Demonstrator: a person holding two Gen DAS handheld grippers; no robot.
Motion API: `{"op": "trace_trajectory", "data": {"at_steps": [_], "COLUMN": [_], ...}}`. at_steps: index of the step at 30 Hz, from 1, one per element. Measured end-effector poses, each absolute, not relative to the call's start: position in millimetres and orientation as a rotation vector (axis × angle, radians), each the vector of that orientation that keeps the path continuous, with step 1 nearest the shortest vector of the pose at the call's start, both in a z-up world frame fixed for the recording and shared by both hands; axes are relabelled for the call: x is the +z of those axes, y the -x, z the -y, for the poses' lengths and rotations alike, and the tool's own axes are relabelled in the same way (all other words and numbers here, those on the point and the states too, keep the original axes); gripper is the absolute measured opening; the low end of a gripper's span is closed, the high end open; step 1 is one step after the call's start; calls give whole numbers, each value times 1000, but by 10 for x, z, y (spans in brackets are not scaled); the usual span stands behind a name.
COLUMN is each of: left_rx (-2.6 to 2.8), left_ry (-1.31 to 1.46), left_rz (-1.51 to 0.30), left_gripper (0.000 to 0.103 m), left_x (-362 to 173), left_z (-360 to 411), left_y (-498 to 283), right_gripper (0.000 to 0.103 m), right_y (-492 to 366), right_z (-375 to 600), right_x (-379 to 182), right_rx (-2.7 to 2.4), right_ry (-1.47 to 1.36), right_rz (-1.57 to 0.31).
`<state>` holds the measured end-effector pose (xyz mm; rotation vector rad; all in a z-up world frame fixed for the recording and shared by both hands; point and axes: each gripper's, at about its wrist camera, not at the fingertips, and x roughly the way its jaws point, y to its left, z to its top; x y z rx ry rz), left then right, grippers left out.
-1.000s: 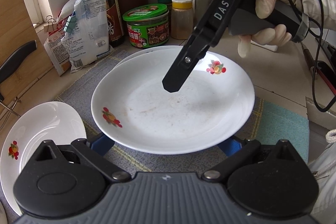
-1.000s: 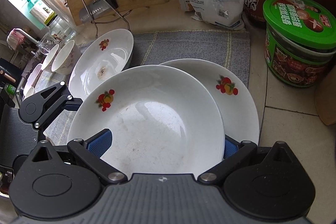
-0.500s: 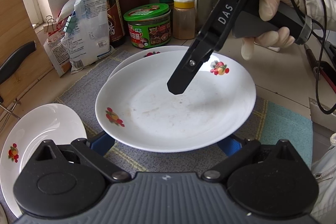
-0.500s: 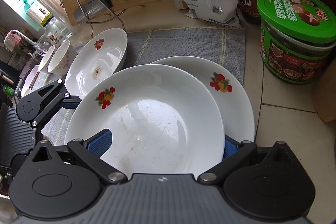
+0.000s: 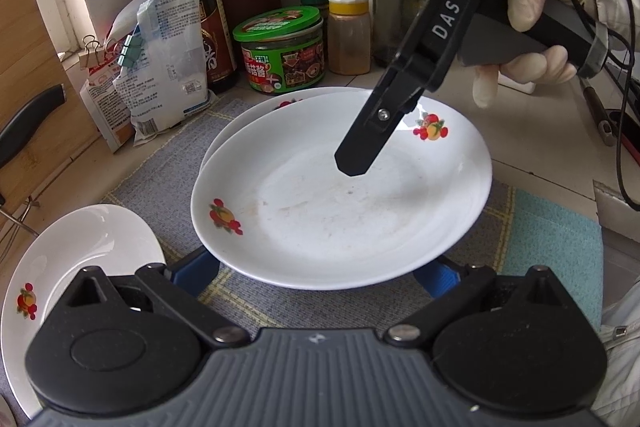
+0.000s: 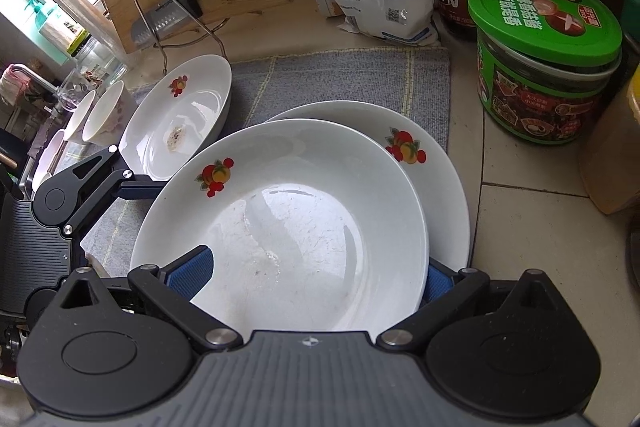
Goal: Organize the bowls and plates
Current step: 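Lower the held plate onto the other fruit-print plate, open right gripper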
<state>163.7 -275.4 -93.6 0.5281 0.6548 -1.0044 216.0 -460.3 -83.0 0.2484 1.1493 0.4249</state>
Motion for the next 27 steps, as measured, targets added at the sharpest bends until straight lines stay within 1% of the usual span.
{"op": "trace_trajectory", "data": {"at_steps": [27], "left_rx": [-1005], "left_ry": [-511], "left_rz": [-594], "left_gripper": [102], "left_x": [-907], "left_z": [2745], "left_y": [-1553], "right_gripper": [103], "right_y": [-1951], "right_z": [4611], "right_x": [-655], "right_rx": [319], "right_ry": [-239], "right_rz": [-1128]}}
